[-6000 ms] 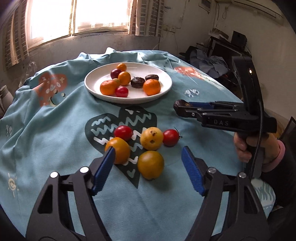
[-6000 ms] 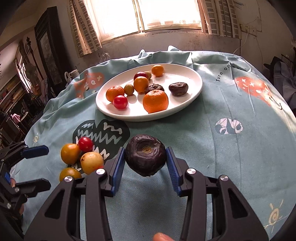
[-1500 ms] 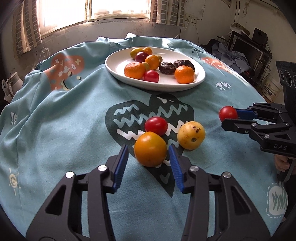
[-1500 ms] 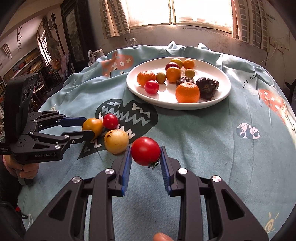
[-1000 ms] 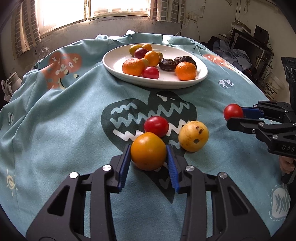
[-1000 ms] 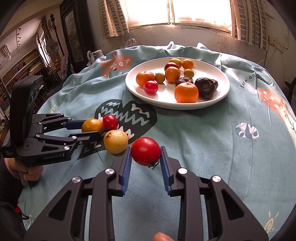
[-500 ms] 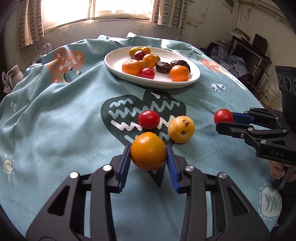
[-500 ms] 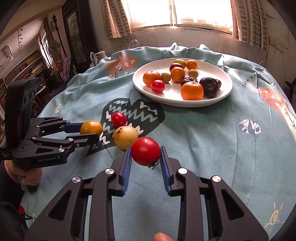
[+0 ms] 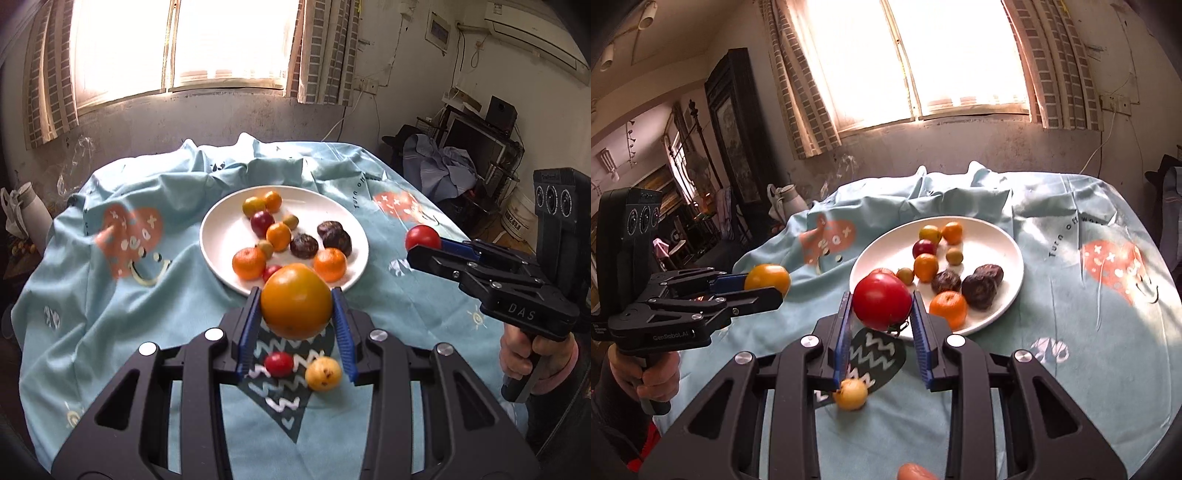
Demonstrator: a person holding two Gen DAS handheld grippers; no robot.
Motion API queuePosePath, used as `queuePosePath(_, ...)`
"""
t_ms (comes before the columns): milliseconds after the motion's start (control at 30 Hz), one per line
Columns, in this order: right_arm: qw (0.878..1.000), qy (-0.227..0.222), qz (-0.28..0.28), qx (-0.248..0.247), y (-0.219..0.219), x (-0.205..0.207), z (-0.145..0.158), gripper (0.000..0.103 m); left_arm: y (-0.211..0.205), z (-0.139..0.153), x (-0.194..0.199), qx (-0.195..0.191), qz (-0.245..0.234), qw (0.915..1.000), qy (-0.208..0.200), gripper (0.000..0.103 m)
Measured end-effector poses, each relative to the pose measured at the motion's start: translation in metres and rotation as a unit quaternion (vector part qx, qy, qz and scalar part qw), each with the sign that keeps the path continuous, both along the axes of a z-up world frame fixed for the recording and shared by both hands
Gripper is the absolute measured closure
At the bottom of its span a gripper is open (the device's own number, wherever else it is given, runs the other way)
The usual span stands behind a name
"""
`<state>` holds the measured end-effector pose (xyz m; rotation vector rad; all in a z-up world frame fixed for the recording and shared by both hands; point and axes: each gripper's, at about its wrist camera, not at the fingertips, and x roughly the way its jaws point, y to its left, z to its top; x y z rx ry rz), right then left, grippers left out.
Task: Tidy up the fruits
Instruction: 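Set both tomatoes on the white plate and open both grippers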
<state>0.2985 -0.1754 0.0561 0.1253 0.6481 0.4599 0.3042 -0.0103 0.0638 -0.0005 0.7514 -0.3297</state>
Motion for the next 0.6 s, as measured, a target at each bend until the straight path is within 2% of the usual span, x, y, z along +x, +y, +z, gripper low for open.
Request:
queuePosePath(100,1.0,0.01,-0.02,-0.014,-0.003,0.041,-0.008,0.072,-0.012,-0.004,0.05,0.019,0.011,0.9997,0.007,0.065)
queuePosePath(167,0.999,0.026,-0.031,-0.025,-0.004,0.066,-0.022,0.072,-0.017,-0.018,0.082,0.036,0.024,0.9989,0.017,0.065)
queuePosePath(267,0.998,0.049,-0.035,-0.032,-0.004,0.094,-0.043,0.072,-0.018,-0.044,0.121,0.033,0.035,0.9974,0.053,0.065)
queuePosePath(367,0.996,0.067,-0.038,-0.04,-0.001,0.111,-0.062,0.072,-0.02,-0.063,0.143,0.051,0.045,0.9957,0.062,0.065)
queuePosePath(467,0.995,0.078,-0.035,-0.044,0.003,0.12,-0.073,0.07,-0.014,-0.071,0.155,0.047,0.061,0.9948,0.067,0.064)
queuePosePath(500,0.995,0.079,-0.033,-0.046,0.004,0.12,-0.074,0.056,-0.012,-0.072,0.156,0.048,0.069,0.9941,0.068,0.049)
queuePosePath(533,0.995,0.079,-0.035,-0.05,0.005,0.118,-0.074,0.044,-0.01,-0.07,0.154,0.051,0.078,0.9935,0.065,0.016)
queuePosePath(567,0.995,0.075,-0.043,-0.055,0.005,0.114,-0.071,0.031,-0.007,-0.066,0.148,0.052,0.086,0.9937,0.049,0.008)
queuePosePath(600,0.995,0.065,-0.047,-0.055,0.005,0.106,-0.067,0.031,-0.004,-0.061,0.138,0.049,0.091,0.9941,0.031,0.007)
